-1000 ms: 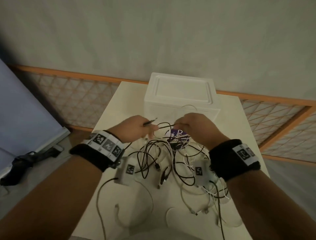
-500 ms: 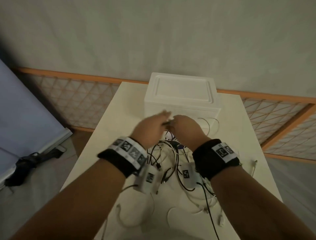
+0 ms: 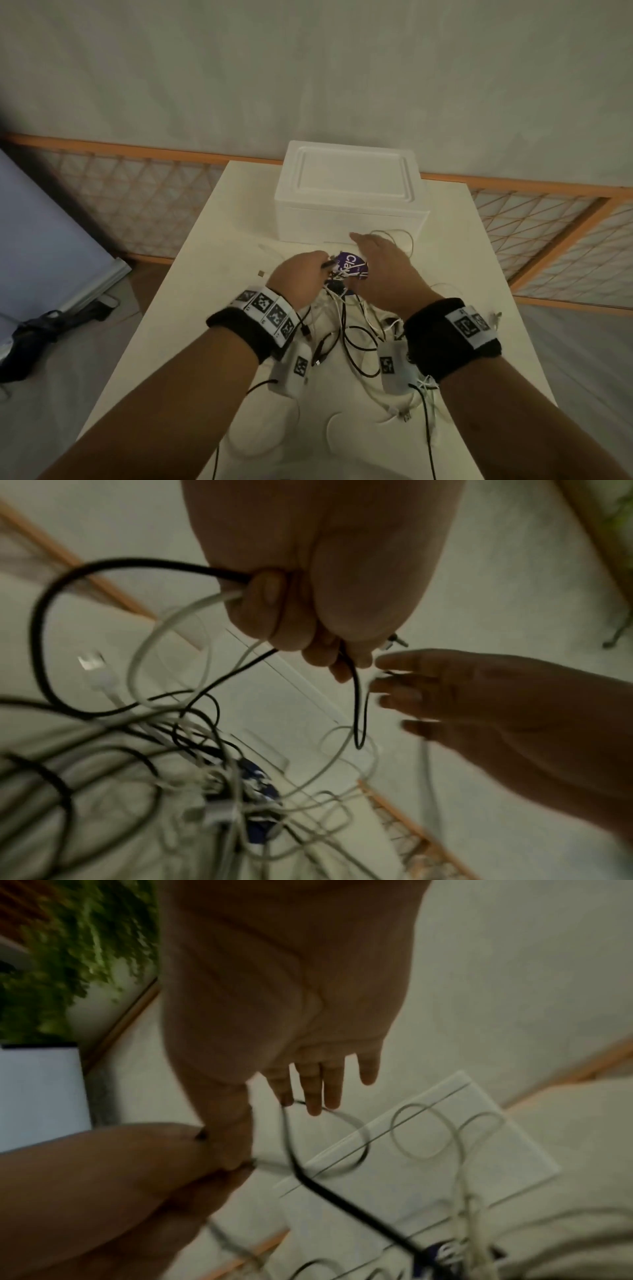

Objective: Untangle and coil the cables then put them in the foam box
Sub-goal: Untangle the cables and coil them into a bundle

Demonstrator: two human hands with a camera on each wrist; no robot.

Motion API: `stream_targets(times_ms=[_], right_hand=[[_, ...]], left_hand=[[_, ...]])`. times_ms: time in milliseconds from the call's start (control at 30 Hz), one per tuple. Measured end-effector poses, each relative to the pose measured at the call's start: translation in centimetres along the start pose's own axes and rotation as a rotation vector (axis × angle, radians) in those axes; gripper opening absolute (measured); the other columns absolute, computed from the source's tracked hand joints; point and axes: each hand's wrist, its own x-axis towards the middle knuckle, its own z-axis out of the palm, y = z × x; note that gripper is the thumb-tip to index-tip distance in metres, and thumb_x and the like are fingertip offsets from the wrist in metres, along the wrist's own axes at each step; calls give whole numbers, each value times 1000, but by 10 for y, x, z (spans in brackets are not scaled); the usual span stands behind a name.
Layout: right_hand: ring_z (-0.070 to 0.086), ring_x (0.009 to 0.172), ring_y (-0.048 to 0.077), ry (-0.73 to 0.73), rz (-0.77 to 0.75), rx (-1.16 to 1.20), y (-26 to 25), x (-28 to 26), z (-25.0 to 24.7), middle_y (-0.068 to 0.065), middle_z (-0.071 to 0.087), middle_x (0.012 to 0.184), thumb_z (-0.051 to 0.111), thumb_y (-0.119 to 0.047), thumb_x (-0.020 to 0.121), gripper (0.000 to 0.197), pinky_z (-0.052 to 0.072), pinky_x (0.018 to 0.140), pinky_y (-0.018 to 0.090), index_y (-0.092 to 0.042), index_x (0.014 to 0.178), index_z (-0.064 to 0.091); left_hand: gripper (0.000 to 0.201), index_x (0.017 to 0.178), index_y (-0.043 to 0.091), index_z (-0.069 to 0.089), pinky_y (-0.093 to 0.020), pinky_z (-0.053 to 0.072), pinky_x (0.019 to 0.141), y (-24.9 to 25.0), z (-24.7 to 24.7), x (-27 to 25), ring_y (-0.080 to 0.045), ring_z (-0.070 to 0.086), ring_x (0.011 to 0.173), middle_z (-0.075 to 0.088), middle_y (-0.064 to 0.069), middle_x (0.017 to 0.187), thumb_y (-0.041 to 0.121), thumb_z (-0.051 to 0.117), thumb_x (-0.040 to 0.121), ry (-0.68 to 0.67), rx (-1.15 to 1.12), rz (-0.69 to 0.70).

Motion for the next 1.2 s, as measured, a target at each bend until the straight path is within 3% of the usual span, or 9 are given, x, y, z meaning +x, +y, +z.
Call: stream_targets(times_ms=[300,333,367,433,633,733,800,1067,1200], right_hand=[[62,78,27,238,315,-68,40,-21,-43,4,63,92,39,-30,99,24,44,69,31,-16,104,58],[61,79,30,253,421,-132,59,-28,-55,7,63,91,42,-34,97,25,45,70,33,-14,103,55],[61,83,32,179,524,-249,73,-31,-61,11,64,94,49,-41,93,32,48,74,37,-11,103,51],[61,91,36,-117,630,-429,79,-34,-60,16,63,100,65,-54,78,57,50,83,46,-9,107,44],[62,103,27,-223,96,-180,-29,-13,-4,5,63,113,73,-56,68,85,51,86,41,-14,132,34],[66,91,15,-339,-10,364,-53,-13,24,-1,68,100,71,-34,81,54,52,81,31,-20,126,45],[62,85,16,-361,-90,183,-45,-19,25,0,65,89,55,-39,93,29,42,70,26,-17,111,58],[54,59,17,-8,239,-309,59,-46,-20,-2,53,58,29,-71,85,65,41,55,29,-15,61,51],[58,69,15,-127,433,-427,100,-60,-18,-1,63,71,33,-61,93,55,43,63,29,-19,68,59]], left_hand=[[35,102,18,62,-43,41,61,19,-69,-22,0,47,86,72,5,102,38,34,103,176,-643,-48],[36,96,18,62,-38,35,52,7,-74,-21,-26,56,54,74,3,94,39,34,102,234,-718,-97],[37,86,17,60,-32,31,48,-6,-75,-17,-21,29,42,74,0,82,40,36,102,287,-793,-149],[40,72,16,51,-25,27,43,-22,-61,-10,-16,32,43,60,-1,63,39,38,102,312,-1009,-268],[46,60,18,38,-27,29,48,2,7,-12,-11,29,41,33,1,57,38,40,101,58,-1519,-446],[49,56,21,39,-20,30,41,1,8,-24,-10,28,38,32,4,51,44,43,99,46,-1634,-444],[47,58,22,37,-19,24,36,-25,-6,-27,-9,23,36,28,6,49,45,42,99,126,-1743,-430],[43,61,23,28,-15,13,36,-176,-50,-81,-9,15,32,23,8,42,39,34,100,767,-1553,-871],[44,62,22,29,-16,15,37,-189,-37,-97,-9,18,30,26,8,36,43,35,100,759,-1450,-1028]])
